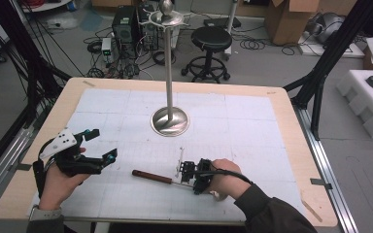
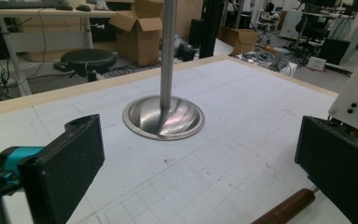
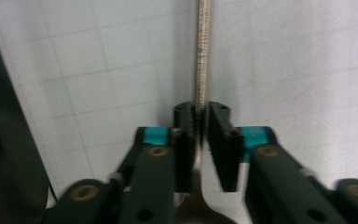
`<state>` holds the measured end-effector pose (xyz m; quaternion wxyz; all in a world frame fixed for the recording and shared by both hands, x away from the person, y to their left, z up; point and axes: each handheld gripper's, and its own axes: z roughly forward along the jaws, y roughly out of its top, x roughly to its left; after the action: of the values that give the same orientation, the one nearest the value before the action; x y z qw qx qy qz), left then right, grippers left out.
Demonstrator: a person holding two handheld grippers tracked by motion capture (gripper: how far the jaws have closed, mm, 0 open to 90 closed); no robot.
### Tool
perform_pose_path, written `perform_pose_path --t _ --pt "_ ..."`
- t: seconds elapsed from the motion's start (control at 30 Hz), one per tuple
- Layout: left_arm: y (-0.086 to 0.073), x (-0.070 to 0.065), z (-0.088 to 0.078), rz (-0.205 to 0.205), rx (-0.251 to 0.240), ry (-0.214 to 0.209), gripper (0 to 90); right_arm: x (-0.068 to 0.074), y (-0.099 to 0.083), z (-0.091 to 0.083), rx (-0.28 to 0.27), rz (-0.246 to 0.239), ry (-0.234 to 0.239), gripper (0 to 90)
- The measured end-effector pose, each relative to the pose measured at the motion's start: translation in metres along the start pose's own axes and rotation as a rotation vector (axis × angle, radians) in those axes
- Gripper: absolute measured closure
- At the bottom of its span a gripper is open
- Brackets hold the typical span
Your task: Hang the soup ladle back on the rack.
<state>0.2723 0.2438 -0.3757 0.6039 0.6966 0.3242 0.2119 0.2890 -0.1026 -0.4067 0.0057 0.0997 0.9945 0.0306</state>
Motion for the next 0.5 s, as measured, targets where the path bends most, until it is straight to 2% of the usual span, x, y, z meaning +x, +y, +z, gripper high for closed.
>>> perform_pose_path --t 0.07,0.13,0.2,0.23,0.37,0.5 --pt "0.0 0.0 0.0 0.0 -0.003 -0.002 1.9 0.002 0.0 0.0 0.005 -0.019 -0.014 82.8" --pt "0.001 0.0 -0.001 -0.001 -0.006 -0.002 1.9 0.002 0.0 0.0 0.002 -0.003 -0.01 83.3" --pt "0.001 0.0 -0.001 -0.003 -0.008 0.002 1.9 -0.001 -0.001 -0.001 0.001 -0.011 -0.006 83.7" --pt "0.001 0.001 -0.002 -0.002 -0.011 0.002 1.9 0.0 -0.002 0.0 -0.011 0.006 0.001 83.8" --pt "0.001 0.002 -0.003 -0.008 -0.014 0.006 1.9 -0.001 -0.005 -0.001 -0.024 0.011 -0.002 84.2" --pt "0.001 0.002 -0.003 -0.002 -0.011 0.006 1.9 -0.004 -0.011 -0.004 -0.064 0.019 0.007 84.3"
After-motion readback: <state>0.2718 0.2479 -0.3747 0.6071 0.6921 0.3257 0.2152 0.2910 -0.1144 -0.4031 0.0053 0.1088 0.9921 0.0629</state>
